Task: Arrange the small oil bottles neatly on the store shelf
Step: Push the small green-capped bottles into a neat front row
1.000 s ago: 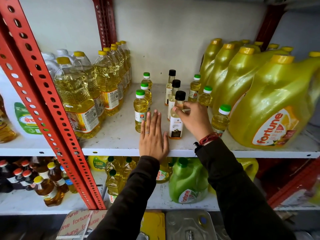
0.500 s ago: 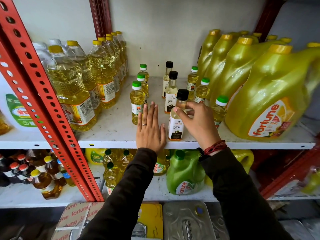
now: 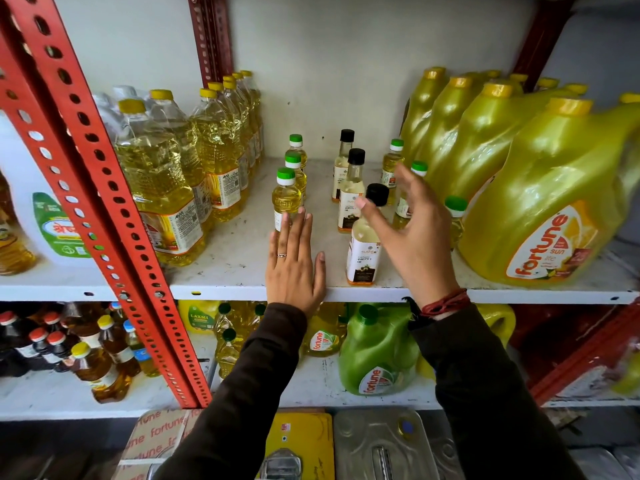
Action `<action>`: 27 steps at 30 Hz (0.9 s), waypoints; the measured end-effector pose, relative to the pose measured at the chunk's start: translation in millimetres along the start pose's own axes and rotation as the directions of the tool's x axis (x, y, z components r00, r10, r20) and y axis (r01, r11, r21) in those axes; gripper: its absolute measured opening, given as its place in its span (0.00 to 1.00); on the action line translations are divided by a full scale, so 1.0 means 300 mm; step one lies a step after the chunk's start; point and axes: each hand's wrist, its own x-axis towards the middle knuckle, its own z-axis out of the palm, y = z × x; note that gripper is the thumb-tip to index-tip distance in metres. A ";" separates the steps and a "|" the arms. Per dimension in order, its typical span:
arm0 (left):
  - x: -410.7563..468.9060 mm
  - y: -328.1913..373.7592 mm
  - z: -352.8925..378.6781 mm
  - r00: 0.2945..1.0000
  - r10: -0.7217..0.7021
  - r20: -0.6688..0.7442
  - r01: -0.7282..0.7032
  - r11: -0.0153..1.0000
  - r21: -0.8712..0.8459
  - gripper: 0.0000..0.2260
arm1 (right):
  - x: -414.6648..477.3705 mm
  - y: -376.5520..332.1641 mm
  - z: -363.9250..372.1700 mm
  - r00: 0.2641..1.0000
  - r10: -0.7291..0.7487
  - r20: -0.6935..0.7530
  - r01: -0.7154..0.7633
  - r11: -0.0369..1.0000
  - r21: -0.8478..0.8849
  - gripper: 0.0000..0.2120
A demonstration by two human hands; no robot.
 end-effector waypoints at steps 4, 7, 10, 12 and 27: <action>-0.004 -0.102 -0.040 0.999 -0.030 -0.038 0.031 0.999 0.021 0.30 | 0.020 -0.087 0.031 0.984 -0.156 -0.086 0.164 0.981 0.102 0.35; 0.001 -0.186 -0.061 0.997 -0.069 -0.041 0.071 0.997 0.038 0.30 | 0.031 -0.133 0.124 0.982 -0.178 0.056 0.166 0.971 0.173 0.33; 0.009 -0.257 -0.073 0.995 -0.100 -0.016 0.101 0.994 0.035 0.31 | 0.056 -0.140 0.243 0.966 -0.081 0.247 0.050 0.991 0.128 0.31; 0.009 -0.276 -0.077 0.996 -0.087 -0.001 0.087 0.996 0.024 0.31 | 0.086 -0.134 0.309 0.939 0.012 0.344 -0.052 0.993 0.106 0.30; 0.007 -0.289 -0.056 0.999 -0.040 -0.016 0.041 0.998 0.057 0.31 | 0.135 -0.080 0.439 0.960 0.175 0.220 -0.191 0.980 0.056 0.22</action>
